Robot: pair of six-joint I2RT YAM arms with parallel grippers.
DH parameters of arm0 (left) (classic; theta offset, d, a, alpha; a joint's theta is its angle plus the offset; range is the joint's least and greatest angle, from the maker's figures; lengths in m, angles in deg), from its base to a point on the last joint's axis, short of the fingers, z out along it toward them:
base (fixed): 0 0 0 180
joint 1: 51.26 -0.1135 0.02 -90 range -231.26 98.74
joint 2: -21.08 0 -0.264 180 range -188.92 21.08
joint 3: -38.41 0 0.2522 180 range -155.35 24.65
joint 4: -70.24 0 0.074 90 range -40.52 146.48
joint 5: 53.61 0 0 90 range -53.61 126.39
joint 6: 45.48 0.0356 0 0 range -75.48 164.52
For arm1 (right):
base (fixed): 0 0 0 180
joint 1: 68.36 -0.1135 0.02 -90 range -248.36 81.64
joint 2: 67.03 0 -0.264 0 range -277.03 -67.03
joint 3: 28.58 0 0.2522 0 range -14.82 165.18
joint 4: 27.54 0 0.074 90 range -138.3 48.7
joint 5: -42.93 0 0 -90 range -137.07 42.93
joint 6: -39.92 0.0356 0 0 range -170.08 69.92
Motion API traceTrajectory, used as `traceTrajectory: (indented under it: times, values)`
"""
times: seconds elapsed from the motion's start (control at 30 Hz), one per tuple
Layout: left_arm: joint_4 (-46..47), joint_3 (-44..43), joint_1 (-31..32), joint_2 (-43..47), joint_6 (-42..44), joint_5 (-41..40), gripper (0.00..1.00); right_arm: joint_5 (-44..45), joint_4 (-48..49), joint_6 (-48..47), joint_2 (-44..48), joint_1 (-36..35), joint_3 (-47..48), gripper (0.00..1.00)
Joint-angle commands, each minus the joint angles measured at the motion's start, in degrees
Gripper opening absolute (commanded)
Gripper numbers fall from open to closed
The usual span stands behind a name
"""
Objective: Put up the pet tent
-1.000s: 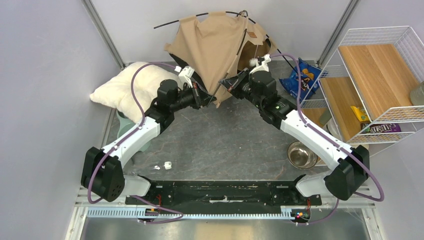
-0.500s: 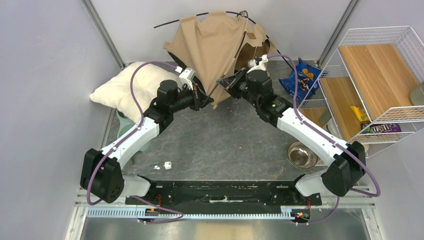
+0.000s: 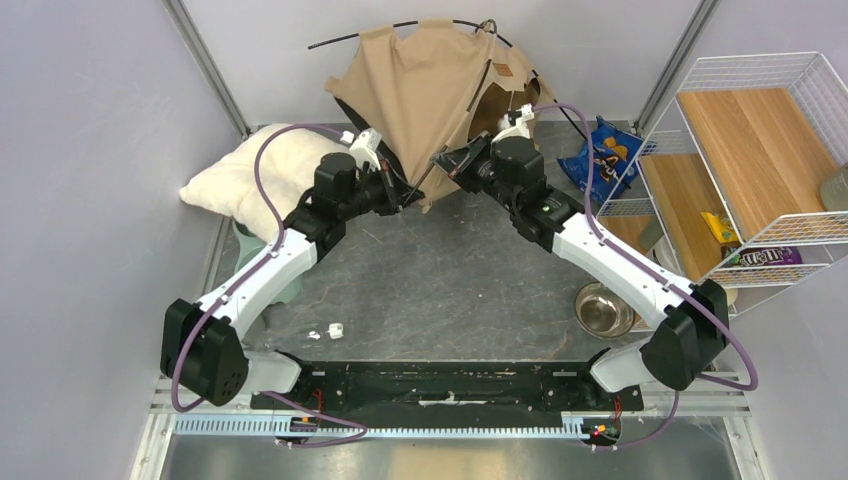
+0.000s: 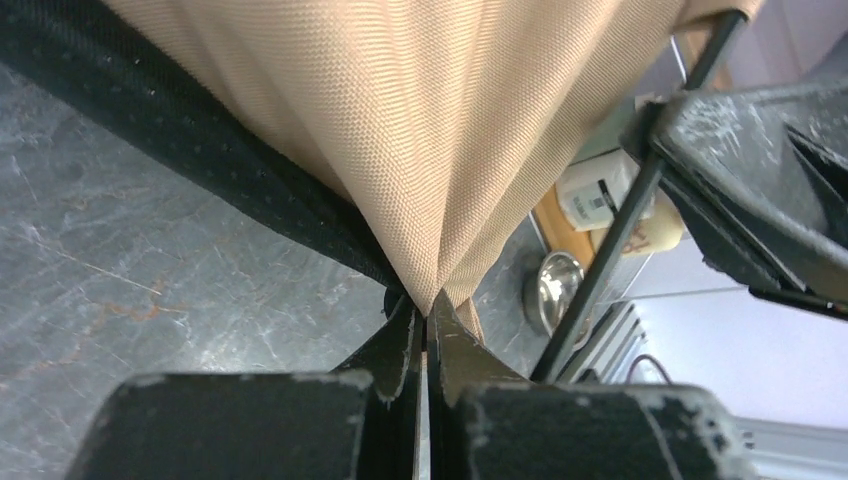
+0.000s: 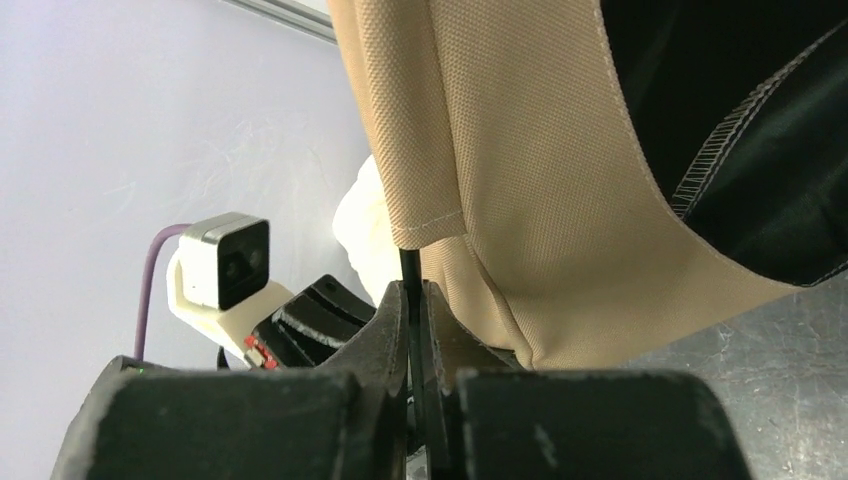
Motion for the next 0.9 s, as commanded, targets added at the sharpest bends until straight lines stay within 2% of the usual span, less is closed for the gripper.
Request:
traceTrajectory:
  times: [0.0,0.1,0.2,0.43,0.63,0.87]
  values:
    - [-11.9,-2.6,0.8,-1.1,-11.1,-0.5,0.02,6.7,4.7,-5.0,1.5,4.5,2.8,0.14]
    - [-11.6,-4.0,0.7,-2.1,-12.5,-1.1,0.02,0.9,4.3,-7.4,1.6,4.4,2.6,0.26]
    - [-11.1,-4.7,0.7,-3.1,-13.4,-1.5,0.02,-4.0,2.6,-9.1,1.2,4.3,3.5,0.34]
    - [-10.0,-6.2,0.7,-5.0,-15.3,-1.9,0.02,-10.4,-2.8,-11.5,1.4,3.0,4.3,0.44]
    - [-9.8,-8.5,0.7,-6.6,-15.3,-1.8,0.02,-13.7,-5.3,-12.3,1.6,1.2,2.9,0.42]
    - [-9.6,-9.3,0.8,-7.5,-15.6,-1.9,0.02,-14.3,-3.6,-13.2,1.4,-1.5,0.7,0.36]
